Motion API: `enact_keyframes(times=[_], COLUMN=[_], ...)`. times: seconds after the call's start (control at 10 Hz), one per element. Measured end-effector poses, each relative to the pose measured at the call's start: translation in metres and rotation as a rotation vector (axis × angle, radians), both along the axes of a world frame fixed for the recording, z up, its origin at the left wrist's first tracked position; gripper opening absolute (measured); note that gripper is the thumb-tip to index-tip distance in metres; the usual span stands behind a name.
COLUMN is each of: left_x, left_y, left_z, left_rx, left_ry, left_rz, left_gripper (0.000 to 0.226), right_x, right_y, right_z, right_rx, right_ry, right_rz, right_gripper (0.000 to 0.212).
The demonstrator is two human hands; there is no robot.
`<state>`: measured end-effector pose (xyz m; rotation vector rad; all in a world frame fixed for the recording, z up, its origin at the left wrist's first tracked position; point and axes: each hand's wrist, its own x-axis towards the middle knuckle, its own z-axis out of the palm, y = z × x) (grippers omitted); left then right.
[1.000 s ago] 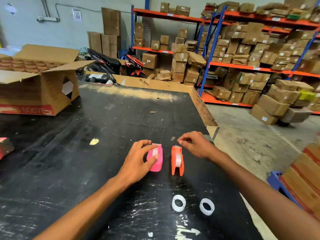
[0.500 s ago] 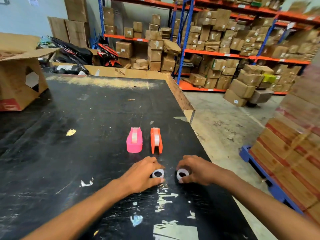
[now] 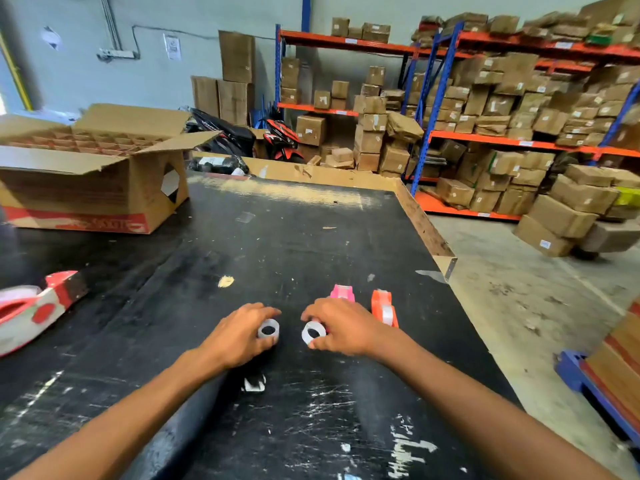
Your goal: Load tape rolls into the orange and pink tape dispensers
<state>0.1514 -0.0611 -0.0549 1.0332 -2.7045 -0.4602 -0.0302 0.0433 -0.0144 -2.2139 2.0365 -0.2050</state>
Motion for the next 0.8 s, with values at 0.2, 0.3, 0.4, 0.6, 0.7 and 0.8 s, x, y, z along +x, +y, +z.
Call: enact_keyframes(times=[0.2, 0.3, 0.4, 0.6, 0.7, 0.8], left_x=[-0.015, -0.023, -0.027, -0.029, -0.030, -0.027], left_y=[-0.027, -0.035, -0.037, -0.039, -0.036, -0.026], left_z=[0.005, 0.002, -0.001, -0.004, -0.002, 0.003], left_rx=[0.037, 0.059, 0.089, 0.092, 0.069, 0.031], left_ry=[-0.030, -0.054, -0.081, -0.100, -0.081, -0.079], left_rz=[0.008, -0.006, -0.020, -0.018, -0.024, -0.030], left_gripper=[0.050, 0.053, 0.056, 0.063, 0.066, 0.067], right_x=[-0.001, -0.008, -0.010, -0.012, -0.015, -0.017], right_y=[-0.050, -0.061, -0.063, -0.062, -0.057, -0.044], right_z=[-0.006, -0.014, -0.020, -0.021, -0.015, -0.008], right_rx=[0.001, 0.056, 0.104, 0.081, 0.031, 0.002], right_ry=[0.240, 0.244, 0.203, 0.147, 0.140, 0.128], right_rz=[-0.052, -0.078, -0.096, -0.079, -0.052, -0.061], right_gripper=[0.037, 0.039, 0.044, 0.048, 0.047, 0.044])
